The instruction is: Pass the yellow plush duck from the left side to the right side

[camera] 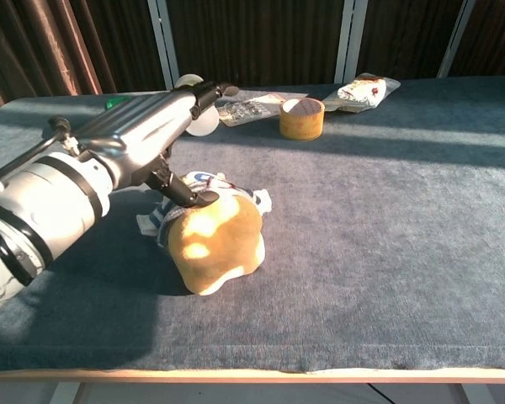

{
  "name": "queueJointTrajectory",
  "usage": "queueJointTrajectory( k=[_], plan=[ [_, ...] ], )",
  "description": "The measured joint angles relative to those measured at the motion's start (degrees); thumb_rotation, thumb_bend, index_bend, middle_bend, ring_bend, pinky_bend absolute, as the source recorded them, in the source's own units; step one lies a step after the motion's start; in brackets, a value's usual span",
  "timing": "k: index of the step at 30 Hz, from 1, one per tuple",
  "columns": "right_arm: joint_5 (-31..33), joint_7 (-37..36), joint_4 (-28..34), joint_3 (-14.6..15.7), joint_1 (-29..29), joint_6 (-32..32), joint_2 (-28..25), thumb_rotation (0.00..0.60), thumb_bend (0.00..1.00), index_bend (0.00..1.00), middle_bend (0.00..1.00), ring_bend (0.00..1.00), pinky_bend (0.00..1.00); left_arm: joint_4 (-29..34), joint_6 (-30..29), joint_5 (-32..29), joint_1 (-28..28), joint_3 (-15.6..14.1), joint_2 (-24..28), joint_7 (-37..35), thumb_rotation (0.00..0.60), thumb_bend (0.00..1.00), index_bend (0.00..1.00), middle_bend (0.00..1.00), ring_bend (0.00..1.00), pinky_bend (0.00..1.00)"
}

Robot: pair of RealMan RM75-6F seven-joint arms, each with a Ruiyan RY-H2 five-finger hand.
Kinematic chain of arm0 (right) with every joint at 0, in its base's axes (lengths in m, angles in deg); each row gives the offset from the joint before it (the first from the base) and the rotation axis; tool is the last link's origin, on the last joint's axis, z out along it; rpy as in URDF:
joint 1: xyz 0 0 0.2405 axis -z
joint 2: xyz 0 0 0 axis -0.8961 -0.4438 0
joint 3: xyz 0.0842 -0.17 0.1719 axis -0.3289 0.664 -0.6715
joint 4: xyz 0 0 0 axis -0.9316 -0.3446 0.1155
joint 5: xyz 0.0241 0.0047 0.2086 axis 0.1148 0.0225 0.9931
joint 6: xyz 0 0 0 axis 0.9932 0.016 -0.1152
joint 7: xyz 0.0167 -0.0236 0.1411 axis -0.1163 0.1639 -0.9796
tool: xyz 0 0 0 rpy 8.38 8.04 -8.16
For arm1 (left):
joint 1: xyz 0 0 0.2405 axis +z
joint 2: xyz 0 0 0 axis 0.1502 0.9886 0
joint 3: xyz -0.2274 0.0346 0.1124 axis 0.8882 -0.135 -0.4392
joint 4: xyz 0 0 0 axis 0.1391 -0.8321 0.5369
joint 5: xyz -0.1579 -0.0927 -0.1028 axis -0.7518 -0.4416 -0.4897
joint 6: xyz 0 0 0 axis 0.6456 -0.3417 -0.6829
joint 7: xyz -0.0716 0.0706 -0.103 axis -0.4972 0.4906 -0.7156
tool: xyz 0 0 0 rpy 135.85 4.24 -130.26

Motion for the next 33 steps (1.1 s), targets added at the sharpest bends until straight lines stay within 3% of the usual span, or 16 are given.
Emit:
queueJointTrajectory(
  k=[6, 11, 17, 23, 27, 33],
  plan=[
    [0.6, 0.1, 0.4, -0.5, -0.2, -0.7, -0.1, 0.600, 0.00, 0.00, 0.00, 0.00, 0.01, 4.0, -0.9, 0.1, 1.9, -1.3, 8.3, 1.3, 0.600, 0.23, 0.00, 0.00, 0.00, 0.18],
    [-0.1, -1.8, 0.1, -0.5, -0.7, -1.1, -0.3, 0.600, 0.00, 0.00, 0.00, 0.00, 0.01, 7.3, -1.8, 1.3, 5.2, -3.8, 19.0, -0.7, 0.600, 0.23, 0.00, 0.00, 0.00, 0.18],
    [-0.6, -5.3, -0.9, -1.3, -2.2, -1.9, 0.4, 0.600, 0.00, 0.00, 0.00, 0.00, 0.02, 7.8, -2.7, 4.9, 10.9, -8.7, 31.7, -11.0, 0.600, 0.23, 0.00, 0.00, 0.00, 0.16],
    [-0.6, -8.1, -0.6, -2.9, -5.6, -4.9, 2.2, 0.600, 0.00, 0.00, 0.00, 0.00, 0.04, 0.9, -8.2, 11.5, 19.4, -13.4, 35.5, -27.0, 0.600, 0.23, 0.00, 0.00, 0.00, 0.15],
    [-1.3, -10.4, 2.1, -4.4, -9.6, -7.9, 3.1, 0.600, 0.00, 0.00, 0.00, 0.00, 0.08, -4.1, -13.7, 16.2, 24.1, -15.4, 35.8, -32.7, 0.600, 0.23, 0.00, 0.00, 0.00, 0.16],
    [-0.6, -12.9, 7.0, -6.9, -16.1, -15.7, 3.6, 0.600, 0.00, 0.00, 0.00, 0.00, 0.08, -7.3, -16.7, 22.3, 27.5, -17.3, 37.2, -39.0, 0.600, 0.23, 0.00, 0.00, 0.00, 0.16]
  ],
)
